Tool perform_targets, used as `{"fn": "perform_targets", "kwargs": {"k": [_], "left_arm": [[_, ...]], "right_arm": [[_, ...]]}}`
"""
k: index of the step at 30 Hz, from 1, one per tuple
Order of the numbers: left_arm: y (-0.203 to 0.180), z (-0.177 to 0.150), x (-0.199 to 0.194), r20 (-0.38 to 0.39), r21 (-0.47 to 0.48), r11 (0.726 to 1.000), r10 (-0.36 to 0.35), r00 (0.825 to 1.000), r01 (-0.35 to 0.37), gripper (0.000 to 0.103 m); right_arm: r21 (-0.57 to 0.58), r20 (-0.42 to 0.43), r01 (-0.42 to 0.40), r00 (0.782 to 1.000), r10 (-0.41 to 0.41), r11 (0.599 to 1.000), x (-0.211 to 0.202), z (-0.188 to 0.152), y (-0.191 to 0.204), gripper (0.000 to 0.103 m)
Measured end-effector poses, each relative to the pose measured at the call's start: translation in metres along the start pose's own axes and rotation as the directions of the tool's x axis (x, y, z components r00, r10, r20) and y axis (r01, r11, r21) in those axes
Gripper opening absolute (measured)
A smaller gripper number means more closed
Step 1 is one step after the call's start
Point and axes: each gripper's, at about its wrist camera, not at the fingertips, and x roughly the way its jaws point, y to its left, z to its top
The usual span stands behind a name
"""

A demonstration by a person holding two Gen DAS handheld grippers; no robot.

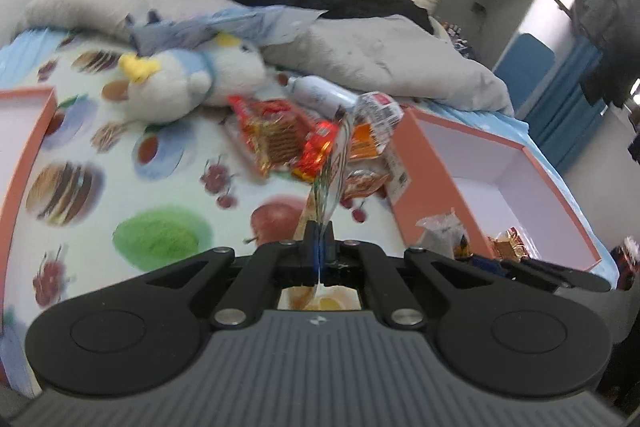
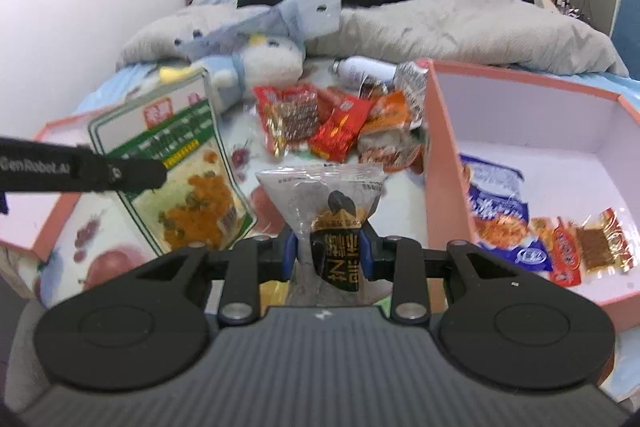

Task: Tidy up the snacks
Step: 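Lift both held packets and carry them over the deep pink box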

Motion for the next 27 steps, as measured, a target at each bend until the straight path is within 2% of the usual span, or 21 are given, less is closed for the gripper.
{"fn": "perform_targets", "kwargs": {"k": [9,14,18,27], "left_arm": [[-0.039,0.036,-0.016,0.037,0.062,0.997,-0.040,0.998,0.038,0.000],[-0.066,0.064,-0.038,0.091,0.097,0.992,-0.091,0.992,0.082,0.000],[-0.085,0.086,-0.054,0.146,0.128,0.987,-0.115,0.983,0.096,0.000],[-0.129,0.121,-0.079,0.179,0.170,0.971,-0.196,0.964,0.166,0.000]], "right_arm": [[0.018,0.075,0.017,0.997,-0.018,1.000,-0.031,0.026,-0.021,0.034],[0.023,0.139,0.026,0.990,-0.029,0.999,-0.052,0.047,-0.031,0.034],[0.009,0.201,0.040,0.979,-0.041,0.999,-0.069,0.069,-0.037,0.034],[-0.003,0.316,0.066,0.947,-0.062,0.998,-0.106,0.114,-0.054,0.034]]}}
